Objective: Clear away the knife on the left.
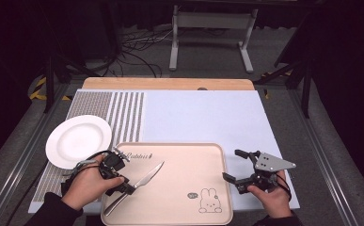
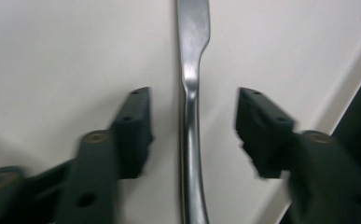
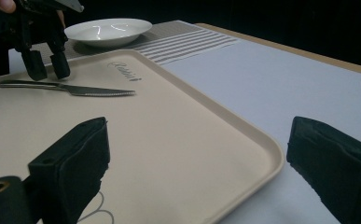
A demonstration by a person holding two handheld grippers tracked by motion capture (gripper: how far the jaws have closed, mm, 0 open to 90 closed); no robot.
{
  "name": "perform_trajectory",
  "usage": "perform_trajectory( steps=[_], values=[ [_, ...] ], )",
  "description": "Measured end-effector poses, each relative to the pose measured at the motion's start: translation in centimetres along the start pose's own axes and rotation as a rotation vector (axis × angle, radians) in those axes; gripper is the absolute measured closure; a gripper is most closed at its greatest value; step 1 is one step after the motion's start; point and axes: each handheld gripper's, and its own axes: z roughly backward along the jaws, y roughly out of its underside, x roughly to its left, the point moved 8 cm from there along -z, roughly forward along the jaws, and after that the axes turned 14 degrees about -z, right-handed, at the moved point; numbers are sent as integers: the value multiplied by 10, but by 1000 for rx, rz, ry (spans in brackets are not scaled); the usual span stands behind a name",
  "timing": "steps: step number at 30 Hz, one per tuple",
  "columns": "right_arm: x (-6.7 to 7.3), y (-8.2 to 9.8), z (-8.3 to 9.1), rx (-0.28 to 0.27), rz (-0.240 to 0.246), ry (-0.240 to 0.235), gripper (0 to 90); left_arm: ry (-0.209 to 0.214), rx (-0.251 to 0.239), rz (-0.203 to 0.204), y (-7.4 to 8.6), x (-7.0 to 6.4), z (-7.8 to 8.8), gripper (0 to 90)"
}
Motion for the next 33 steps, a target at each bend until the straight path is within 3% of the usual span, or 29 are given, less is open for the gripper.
perform_trajectory(
  steps=[3,6,8,10,12,14,16,22,29,33],
  values=[
    [0,0,0,0,-1,-1,67,-50,-36,-67,-8,-1,2,229],
    [0,0,0,-1,0,-2,68,-66,-77,-131,-16,-3,2,234],
    [0,0,0,0,0,-2,68,-74,-105,-183,-21,-5,1,303],
    [0,0,0,0,0,-4,68,-69,-143,-217,-26,-7,0,469],
    [0,0,0,0,1,-5,69,-81,-157,-230,-29,-6,-1,646],
    [0,0,0,0,0,-5,69,-61,-172,-242,-32,-9,-4,829],
    [0,0,0,-1,0,-5,70,-47,-178,-261,-35,-12,-7,900],
    [1,0,0,2,0,-8,70,-7,-165,-271,-38,-16,-19,900],
    [1,0,0,2,0,-9,70,10,-147,-293,-36,-14,-30,900],
    [1,0,0,4,-1,-10,71,14,-142,-285,-33,-10,-35,900]
  ],
)
